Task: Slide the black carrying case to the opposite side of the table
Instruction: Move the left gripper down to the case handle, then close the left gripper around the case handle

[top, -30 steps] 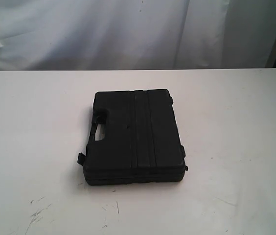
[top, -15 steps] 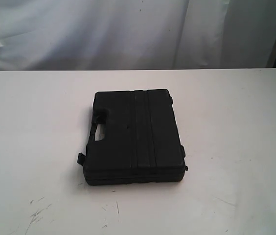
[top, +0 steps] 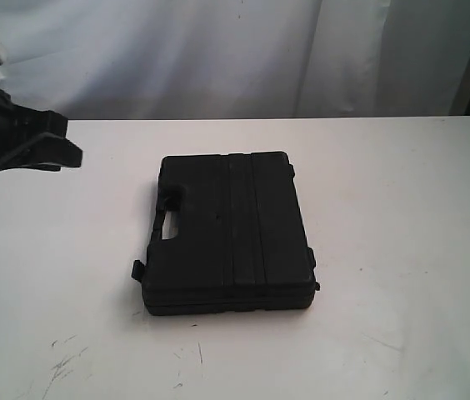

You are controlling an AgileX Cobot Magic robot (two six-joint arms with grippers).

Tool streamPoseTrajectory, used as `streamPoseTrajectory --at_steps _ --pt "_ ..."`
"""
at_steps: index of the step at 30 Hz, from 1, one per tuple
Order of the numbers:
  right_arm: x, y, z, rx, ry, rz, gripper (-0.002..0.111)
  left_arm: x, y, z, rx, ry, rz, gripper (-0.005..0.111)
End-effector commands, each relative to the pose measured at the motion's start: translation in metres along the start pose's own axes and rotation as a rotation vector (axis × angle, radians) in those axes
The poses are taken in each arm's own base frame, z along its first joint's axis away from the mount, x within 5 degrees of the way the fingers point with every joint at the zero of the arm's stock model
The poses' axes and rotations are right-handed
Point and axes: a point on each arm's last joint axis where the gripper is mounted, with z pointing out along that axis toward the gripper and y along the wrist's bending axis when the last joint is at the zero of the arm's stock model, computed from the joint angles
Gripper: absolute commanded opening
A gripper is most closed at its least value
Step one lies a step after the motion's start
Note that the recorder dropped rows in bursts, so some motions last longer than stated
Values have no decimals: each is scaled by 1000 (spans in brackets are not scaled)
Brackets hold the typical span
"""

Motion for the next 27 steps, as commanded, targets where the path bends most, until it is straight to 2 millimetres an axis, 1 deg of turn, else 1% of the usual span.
streamPoseTrajectory --at_steps 1,2,3,7,10,11,12,14,17,20,21,27 --pt "1 0 0 5 -5 4 0 -13 5 20 72 41 53 63" --pt "1 0 0 5 -5 4 0 -16 7 25 79 54 48 68" --pt "1 0 0 5 -5 4 0 -18 7 29 89 68 37 69" --pt "1 0 0 5 -5 4 0 -28 7 49 88 142 -18 68" --pt "1 0 0 5 -5 4 0 -34 0 68 -4 221 -12 68" --pt "1 0 0 5 -5 4 0 -34 -5 77 -47 250 -12 68" --pt "1 0 0 5 -5 4 0 -34 -8 81 -65 260 -13 68" --pt "1 0 0 5 -5 4 0 -29 -14 97 -109 302 -14 68" --pt "1 0 0 5 -5 4 0 -20 -20 120 -118 345 -16 68" --pt "1 0 0 5 -5 4 0 -15 -20 133 -121 359 -14 65" --pt "1 0 0 5 -5 4 0 -14 -18 139 -132 358 -42 63" --pt "1 0 0 5 -5 4 0 -7 -10 155 -144 380 -67 62"
